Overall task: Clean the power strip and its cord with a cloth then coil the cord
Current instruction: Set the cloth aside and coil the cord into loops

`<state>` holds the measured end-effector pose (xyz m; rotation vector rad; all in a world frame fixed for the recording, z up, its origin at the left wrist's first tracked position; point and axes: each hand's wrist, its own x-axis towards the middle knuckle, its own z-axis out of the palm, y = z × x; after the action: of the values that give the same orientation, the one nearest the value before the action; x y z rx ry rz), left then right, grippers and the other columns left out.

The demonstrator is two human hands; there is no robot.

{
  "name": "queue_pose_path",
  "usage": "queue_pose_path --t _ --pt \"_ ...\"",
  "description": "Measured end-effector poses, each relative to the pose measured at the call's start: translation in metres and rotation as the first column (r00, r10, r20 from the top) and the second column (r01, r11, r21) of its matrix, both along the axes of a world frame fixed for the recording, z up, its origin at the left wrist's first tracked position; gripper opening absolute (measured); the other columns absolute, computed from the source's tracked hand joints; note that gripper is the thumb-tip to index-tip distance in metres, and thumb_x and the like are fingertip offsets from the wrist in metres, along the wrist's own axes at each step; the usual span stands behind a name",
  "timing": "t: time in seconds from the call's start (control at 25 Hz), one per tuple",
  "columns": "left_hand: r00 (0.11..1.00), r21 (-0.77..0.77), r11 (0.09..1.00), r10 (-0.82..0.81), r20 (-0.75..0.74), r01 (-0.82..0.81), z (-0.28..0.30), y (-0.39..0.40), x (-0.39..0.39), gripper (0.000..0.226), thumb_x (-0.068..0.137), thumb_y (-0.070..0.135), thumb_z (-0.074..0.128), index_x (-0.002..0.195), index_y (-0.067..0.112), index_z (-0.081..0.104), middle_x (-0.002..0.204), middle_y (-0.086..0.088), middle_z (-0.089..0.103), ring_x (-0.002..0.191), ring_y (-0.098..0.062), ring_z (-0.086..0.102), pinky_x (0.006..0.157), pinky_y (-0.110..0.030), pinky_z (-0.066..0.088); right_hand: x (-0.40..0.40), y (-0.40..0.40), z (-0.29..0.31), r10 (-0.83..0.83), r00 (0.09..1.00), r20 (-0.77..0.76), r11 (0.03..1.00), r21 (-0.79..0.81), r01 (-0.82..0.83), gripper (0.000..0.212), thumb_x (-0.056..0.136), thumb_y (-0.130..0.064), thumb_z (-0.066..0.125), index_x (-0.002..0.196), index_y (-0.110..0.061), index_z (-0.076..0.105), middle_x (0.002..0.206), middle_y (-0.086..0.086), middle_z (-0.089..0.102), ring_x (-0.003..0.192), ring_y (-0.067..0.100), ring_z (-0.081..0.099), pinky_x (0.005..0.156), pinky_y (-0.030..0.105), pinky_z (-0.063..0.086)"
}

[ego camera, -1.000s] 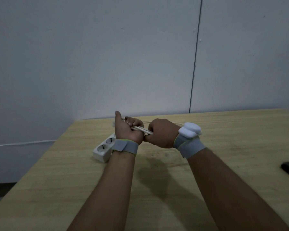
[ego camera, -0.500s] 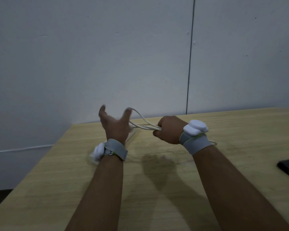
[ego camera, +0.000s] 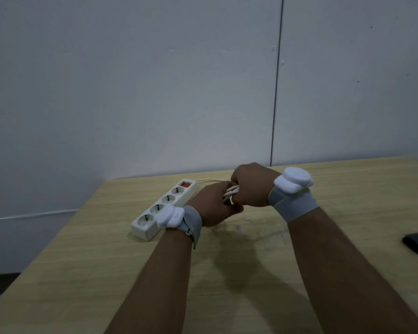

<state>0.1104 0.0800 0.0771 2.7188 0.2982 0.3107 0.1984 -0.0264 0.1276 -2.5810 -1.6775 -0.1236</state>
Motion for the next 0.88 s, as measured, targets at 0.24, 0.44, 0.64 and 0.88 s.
queue_pose_path --t 0.24,0.44,0.64,0.88 --pt "0.989 -0.147 0.985 0.109 0.096 -0.094 -0.006 0.005 0.007 0.042 0.096 0.037 0.052 0.061 0.015 0.046 0.052 -0.002 0.044 0.045 -0.017 0.035 0.05 -0.03 0.028 0.023 -0.02 0.005 0.042 0.98 -0.194 0.967 0.256 0.009 0.018 0.073 -0.038 0.071 0.077 -0.025 0.06 0.077 -0.009 0.056 0.07 0.011 0.052 0.057 0.024 0.037" --pt "0.917 -0.431 0.885 0.306 0.255 -0.175 -0.006 0.024 0.001 0.059 0.095 0.051 0.047 0.048 0.015 0.045 0.036 0.003 0.043 0.035 -0.017 0.041 0.041 -0.023 0.035 0.049 -0.043 0.007 0.139 0.922 -0.362 0.908 0.418 0.027 0.011 0.082 -0.031 0.07 0.079 -0.021 0.069 0.066 -0.005 0.065 0.056 0.002 0.054 0.06 0.021 0.041" --pt "0.85 -0.687 0.726 0.376 0.37 -0.022 -0.005 0.018 0.004 0.056 0.08 0.053 0.068 0.049 0.016 0.038 0.043 -0.009 0.035 0.041 -0.021 0.034 0.048 -0.036 0.036 0.044 -0.047 0.014 0.365 0.713 -0.599 0.736 0.654 0.172 0.007 0.089 -0.014 0.062 0.087 -0.013 0.069 0.063 -0.004 0.059 0.057 0.011 0.048 0.05 0.019 0.039" --pt "0.827 -0.683 0.65 0.147 0.542 0.332 -0.007 -0.007 0.018 0.037 0.065 0.04 0.081 0.068 0.016 0.053 0.048 0.002 0.04 0.039 -0.015 0.034 0.045 -0.026 0.031 -0.013 -0.012 0.024 0.701 0.102 -0.705 0.627 0.679 0.382 0.007 0.094 -0.004 0.049 0.096 -0.002 0.055 0.068 0.004 0.045 0.05 0.01 0.035 0.036 0.017 0.029"
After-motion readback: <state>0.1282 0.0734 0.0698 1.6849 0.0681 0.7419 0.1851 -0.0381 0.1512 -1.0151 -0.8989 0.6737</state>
